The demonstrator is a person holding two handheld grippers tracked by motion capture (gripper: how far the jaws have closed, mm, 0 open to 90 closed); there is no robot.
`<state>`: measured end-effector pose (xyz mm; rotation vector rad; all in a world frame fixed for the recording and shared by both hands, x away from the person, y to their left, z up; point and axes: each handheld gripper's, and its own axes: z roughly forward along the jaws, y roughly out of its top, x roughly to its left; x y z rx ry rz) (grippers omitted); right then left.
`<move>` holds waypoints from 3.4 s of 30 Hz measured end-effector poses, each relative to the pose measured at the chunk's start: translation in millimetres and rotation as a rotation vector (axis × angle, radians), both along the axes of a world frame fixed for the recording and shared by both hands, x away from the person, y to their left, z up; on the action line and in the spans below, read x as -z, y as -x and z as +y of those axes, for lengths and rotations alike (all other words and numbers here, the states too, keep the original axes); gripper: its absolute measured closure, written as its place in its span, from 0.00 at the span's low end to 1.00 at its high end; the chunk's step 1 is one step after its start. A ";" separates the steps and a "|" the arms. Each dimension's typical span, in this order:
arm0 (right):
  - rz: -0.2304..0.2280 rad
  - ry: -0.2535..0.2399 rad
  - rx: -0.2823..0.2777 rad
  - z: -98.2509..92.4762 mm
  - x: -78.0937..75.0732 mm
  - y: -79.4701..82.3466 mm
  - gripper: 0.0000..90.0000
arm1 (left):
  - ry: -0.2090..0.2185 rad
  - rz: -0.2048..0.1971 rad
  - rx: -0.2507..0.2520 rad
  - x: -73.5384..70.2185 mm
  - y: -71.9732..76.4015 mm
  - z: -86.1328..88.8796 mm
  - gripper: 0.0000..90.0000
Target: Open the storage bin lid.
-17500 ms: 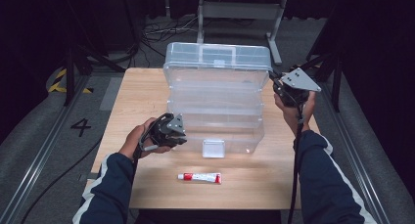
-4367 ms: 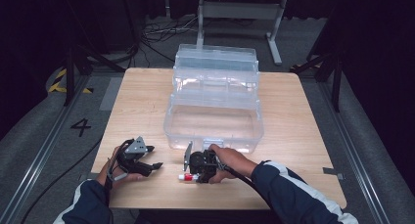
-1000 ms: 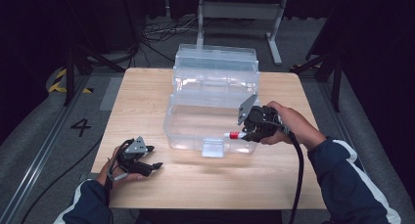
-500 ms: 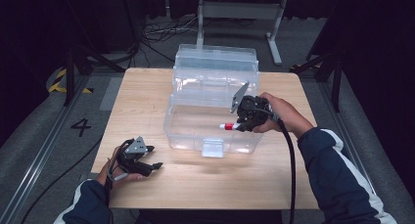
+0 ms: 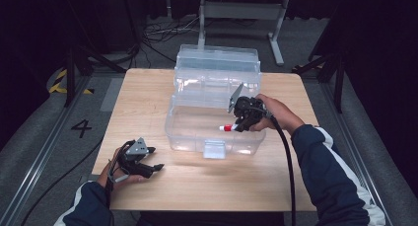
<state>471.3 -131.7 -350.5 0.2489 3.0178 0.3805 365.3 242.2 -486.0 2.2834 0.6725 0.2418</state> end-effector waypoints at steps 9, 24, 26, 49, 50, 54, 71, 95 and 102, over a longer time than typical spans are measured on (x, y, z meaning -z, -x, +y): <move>0.033 0.001 0.000 -3.0 14.5 -4.8 0.79 | -0.001 0.000 0.000 0.0 0.0 0.1 0.30; 0.069 0.056 0.001 -7.9 42.0 -11.8 0.78 | -0.001 0.000 -0.001 0.0 0.0 0.1 0.30; 0.070 0.070 0.002 -8.1 45.7 -12.7 0.78 | -0.001 0.000 0.000 0.0 0.0 0.1 0.30; 0.067 0.043 0.017 -13.3 50.5 -14.9 0.77 | 0.001 0.001 0.001 0.0 -0.1 0.0 0.30; 0.068 0.032 0.024 -14.5 48.9 -14.3 0.77 | 0.003 0.002 -0.002 0.1 0.1 -0.1 0.30; 0.050 0.001 0.030 -17.4 43.6 -13.2 0.77 | 0.000 0.001 0.000 0.0 -0.1 0.1 0.30; -0.082 -0.240 0.077 -39.0 15.4 -2.4 0.71 | -0.008 0.005 -0.005 -0.9 0.0 -0.6 0.30; -0.264 -0.464 0.144 -62.8 -16.8 2.8 0.59 | -0.017 -0.012 -0.060 -24.4 -1.5 -7.2 0.30; -0.302 -0.494 0.170 -65.8 -26.6 1.1 0.55 | 0.005 -0.061 -0.052 -42.8 -0.3 -12.1 0.30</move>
